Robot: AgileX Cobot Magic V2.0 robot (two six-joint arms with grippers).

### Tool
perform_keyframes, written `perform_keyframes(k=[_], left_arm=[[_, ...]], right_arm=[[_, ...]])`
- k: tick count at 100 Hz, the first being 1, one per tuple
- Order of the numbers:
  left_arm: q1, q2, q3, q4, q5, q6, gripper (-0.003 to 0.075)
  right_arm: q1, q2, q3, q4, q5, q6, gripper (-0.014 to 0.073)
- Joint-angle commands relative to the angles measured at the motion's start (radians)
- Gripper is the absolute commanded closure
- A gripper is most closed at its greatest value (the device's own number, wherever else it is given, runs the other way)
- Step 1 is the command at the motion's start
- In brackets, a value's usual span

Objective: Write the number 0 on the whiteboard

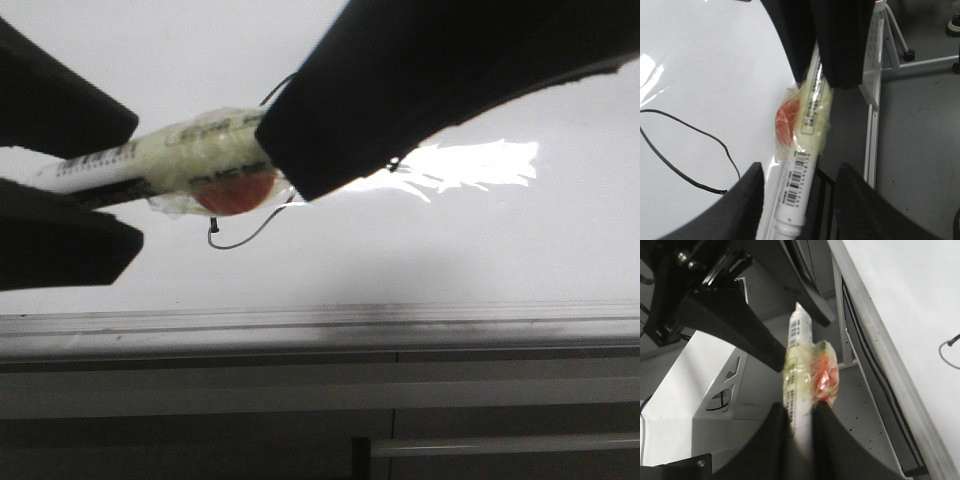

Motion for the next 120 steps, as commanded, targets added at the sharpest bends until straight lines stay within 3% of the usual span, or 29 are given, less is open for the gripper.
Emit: perform_keyframes(k=[1, 8, 33, 38, 45, 50, 57, 66, 76, 95, 111, 120], left_arm=[[-0.006, -0.002, -0.036, 0.005, -0.05, -0.004, 0.0569], [-0.006, -0.002, -0.036, 0.005, -0.05, -0.004, 0.074], [-0.006, -0.002, -0.036, 0.005, -0.05, -0.004, 0.074], [-0.006, -0.002, -0.036, 0.005, -0.05, -0.004, 0.074], [-0.006, -0.002, -0.036, 0.005, -0.05, -0.004, 0.074], [-0.006, -0.002, -0.036, 0.003, -0.05, -0.005, 0.074], [-0.006, -0.002, -0.036, 0.003, -0.05, -0.007, 0.074], [0.012, -0.002, -0.036, 0.003, -0.048, -0.078, 0.074], [0.076, -0.002, -0.036, 0.005, 0.002, -0.284, 0.074], [0.302, -0.024, -0.036, 0.059, -0.076, -0.686, 0.074], [0.498, 0.002, -0.023, 0.025, -0.125, -0.852, 0.074], [0.549, 0.01, -0.007, 0.002, -0.212, -0.87, 0.074]], right_arm=[[0.002, -0.017, -0.032, 0.039, -0.001, -0.001, 0.0662], [0.002, -0.017, -0.032, 0.039, 0.005, -0.001, 0.0662], [0.002, -0.017, -0.032, 0.039, 0.006, -0.001, 0.0643], [0.002, -0.017, -0.032, 0.039, 0.017, -0.001, 0.0574], [0.002, -0.017, -0.032, 0.039, 0.022, -0.001, 0.038], [0.002, -0.017, -0.034, 0.039, 0.011, -0.001, 0.0193], [0.002, -0.021, -0.045, 0.037, -0.007, -0.009, 0.0046], [0.002, -0.052, -0.079, 0.009, -0.029, -0.018, 0.0072], [0.002, -0.112, -0.125, -0.009, -0.102, -0.018, 0.0135], [-0.002, -0.256, -0.147, -0.044, -0.225, -0.018, 0.015], [-0.002, -0.329, -0.145, -0.049, -0.247, -0.018, 0.015], [-0.002, -0.333, -0.141, -0.049, -0.244, -0.018, 0.015]])
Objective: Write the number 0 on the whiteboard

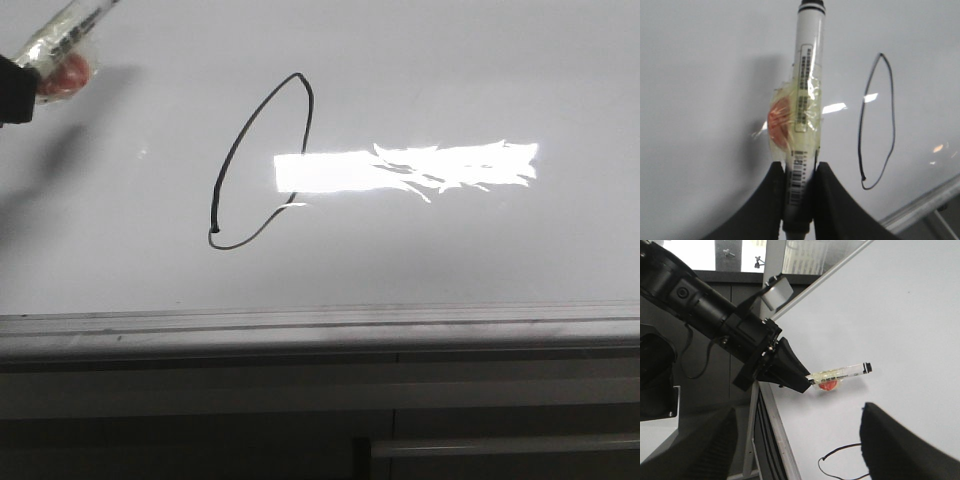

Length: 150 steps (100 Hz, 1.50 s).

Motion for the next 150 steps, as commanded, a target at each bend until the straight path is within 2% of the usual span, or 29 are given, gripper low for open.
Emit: perform_keyframes(k=[1, 24, 45, 56, 72, 93, 104, 123, 138, 150], left_arm=[[0.043, 0.004, -0.015, -0.017, -0.136, -0.05, 0.074], [0.051, 0.004, 0.024, -0.082, -0.161, -0.052, 0.074], [0.051, 0.004, 0.097, -0.117, -0.285, -0.052, 0.074], [0.051, 0.004, 0.099, -0.117, -0.282, -0.052, 0.074], [0.101, 0.011, 0.105, -0.167, -0.303, -0.05, 0.074], [0.187, 0.057, 0.185, -0.319, -0.59, -0.043, 0.074], [0.217, 0.107, 0.228, -0.357, -0.799, -0.03, 0.074], [0.22, 0.232, 0.288, -0.467, -1.106, 0.094, 0.074], [0.22, 0.362, 0.34, -0.515, -1.39, 0.098, 0.074], [0.22, 0.462, 0.361, -0.507, -1.495, 0.098, 0.074]], right_arm=[[-0.004, -0.013, -0.027, 0.024, -0.053, -0.012, 0.015], [-0.004, 0.009, -0.008, 0.018, -0.042, -0.012, 0.015], [-0.004, 0.016, 0.023, 0.018, -0.052, -0.012, 0.015], [-0.004, 0.016, 0.027, 0.017, -0.052, -0.012, 0.015], [-0.004, 0.016, 0.027, 0.017, -0.056, -0.012, 0.015], [-0.004, 0.016, 0.027, 0.017, -0.056, -0.012, 0.015], [-0.004, 0.016, 0.027, 0.017, -0.056, -0.012, 0.015], [-0.004, 0.016, 0.027, 0.017, -0.056, -0.012, 0.015], [-0.004, 0.016, 0.027, 0.017, -0.056, -0.012, 0.015], [-0.004, 0.016, 0.027, 0.017, -0.056, -0.012, 0.015]])
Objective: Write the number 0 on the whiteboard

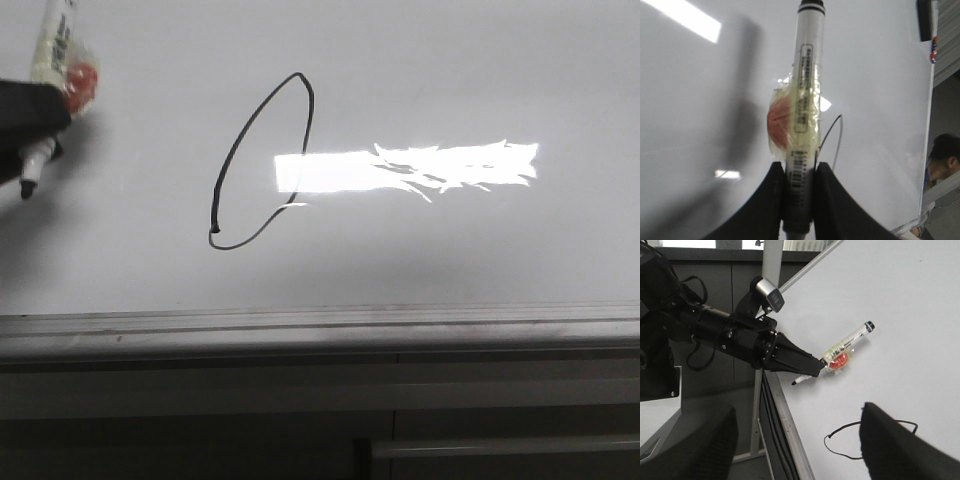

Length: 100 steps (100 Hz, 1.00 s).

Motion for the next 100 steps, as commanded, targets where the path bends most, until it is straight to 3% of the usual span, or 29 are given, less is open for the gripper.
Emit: perform_keyframes(k=[1, 37, 75, 100], left_arm=[[0.004, 0.053, -0.004, -0.016, -0.248, 0.007, 0.074], [0.004, 0.121, -0.002, -0.011, -0.248, 0.114, 0.074], [0.001, 0.018, -0.002, -0.043, -0.243, 0.433, 0.074], [0.001, 0.01, -0.002, -0.066, -0.172, 0.438, 0.074]], right_arm=[[-0.004, -0.003, -0.023, 0.026, -0.054, -0.009, 0.015], [-0.004, -0.003, -0.023, 0.026, -0.063, -0.009, 0.015], [-0.004, -0.003, -0.023, 0.026, -0.071, -0.009, 0.015], [-0.004, -0.003, -0.023, 0.026, -0.071, -0.009, 0.015]])
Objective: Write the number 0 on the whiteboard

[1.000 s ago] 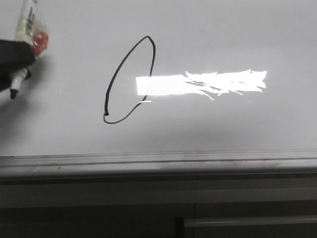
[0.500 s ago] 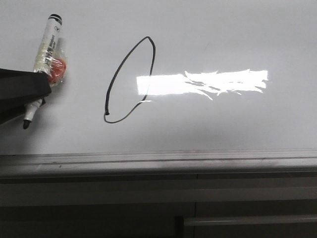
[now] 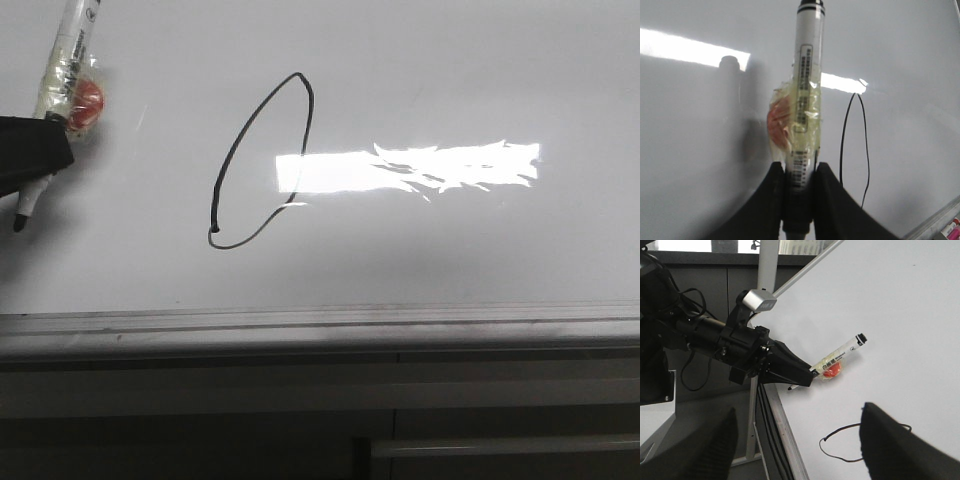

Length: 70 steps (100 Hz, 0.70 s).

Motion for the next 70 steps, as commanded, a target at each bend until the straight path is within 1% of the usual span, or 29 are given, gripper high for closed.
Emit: perform_keyframes(k=[1, 19, 29, 56, 64, 70], left_arm=[[0.001, -0.018, -0.017, -0.037, -0.142, 0.006, 0.074], [0.001, -0.018, -0.016, -0.089, -0.118, 0.006, 0.074], [0.001, -0.015, -0.016, -0.089, -0.101, 0.004, 0.074], [0.001, 0.021, -0.016, -0.132, -0.101, -0.001, 0.0739], [0.001, 0.043, -0.016, -0.133, -0.106, -0.044, 0.0739], [0.001, 0.06, -0.016, -0.127, -0.12, -0.046, 0.0739]], right_arm=[[-0.004, -0.003, -0.023, 0.026, -0.05, -0.009, 0.015], [-0.004, -0.003, -0.023, 0.026, -0.05, -0.009, 0.015], [-0.004, -0.003, -0.023, 0.026, -0.051, -0.009, 0.015], [-0.004, -0.003, -0.023, 0.026, -0.052, -0.009, 0.015], [-0.004, -0.003, -0.023, 0.026, -0.052, -0.009, 0.015], [-0.004, -0.003, -0.023, 0.026, -0.052, -0.009, 0.015]])
